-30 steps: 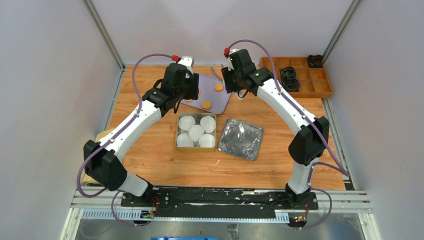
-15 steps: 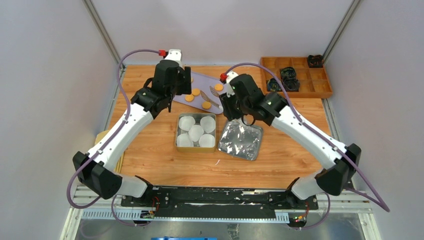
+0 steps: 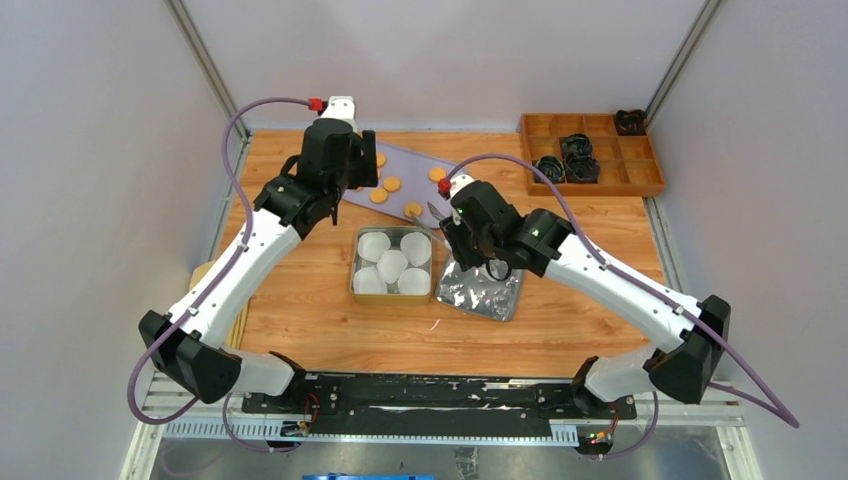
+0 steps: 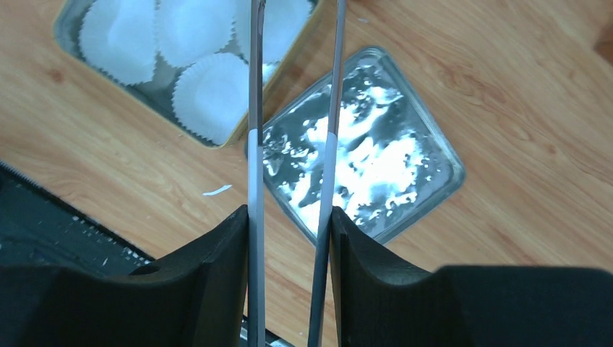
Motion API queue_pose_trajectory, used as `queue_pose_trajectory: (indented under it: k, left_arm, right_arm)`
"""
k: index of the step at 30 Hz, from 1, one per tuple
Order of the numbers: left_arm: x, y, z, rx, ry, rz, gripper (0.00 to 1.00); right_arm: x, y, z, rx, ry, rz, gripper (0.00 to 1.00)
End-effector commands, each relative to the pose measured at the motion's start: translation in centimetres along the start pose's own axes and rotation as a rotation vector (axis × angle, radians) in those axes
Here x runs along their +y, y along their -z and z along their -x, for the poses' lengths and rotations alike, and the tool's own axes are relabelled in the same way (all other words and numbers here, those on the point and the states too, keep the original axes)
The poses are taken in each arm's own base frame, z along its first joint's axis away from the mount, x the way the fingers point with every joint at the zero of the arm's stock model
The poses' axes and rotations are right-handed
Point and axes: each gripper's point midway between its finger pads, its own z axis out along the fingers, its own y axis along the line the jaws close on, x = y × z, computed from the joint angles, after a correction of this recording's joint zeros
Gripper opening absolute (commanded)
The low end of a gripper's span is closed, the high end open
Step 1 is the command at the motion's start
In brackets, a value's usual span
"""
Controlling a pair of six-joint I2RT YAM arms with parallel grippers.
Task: Pack the cookies
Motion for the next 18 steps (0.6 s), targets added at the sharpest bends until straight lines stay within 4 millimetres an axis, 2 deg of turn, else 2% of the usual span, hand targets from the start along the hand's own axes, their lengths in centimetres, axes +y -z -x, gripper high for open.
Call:
queue_pose_trajectory:
  k: [1, 8, 10, 14, 18]
  left_arm:
    - [-0.1, 0.0, 0.1, -0.005, 0.013, -0.007, 0.73]
    - [-0.4, -0.7, -0.4, 0.009, 0.004, -0.009, 0.73]
    - [-0.5, -0.9, -0.5, 0.014, 0.000, -0.010, 0.73]
    - [-0.5, -1.1, -0.7, 0.021, -0.013, -0.010, 0.74]
    - [-0.5, -1.1, -0.7, 0.019, -0.017, -0.009, 0.74]
  right_arm:
    - [-2.9, -0.9, 2.1, -0.032, -0.012, -0.175, 0.00]
    - [-6.7, -7.1, 4.5, -0.004, -0.051, -0.255, 0.03]
    - [-7.7, -8.9, 4.8, 0.017, -0.058, -0.268, 0.07]
    - [-9.7, -11.9, 5.2, 0.051, -0.087, -0.284, 0.22]
    - [-10.7, -13.8, 6.2, 0.047, -0.116, -0.254, 0.29]
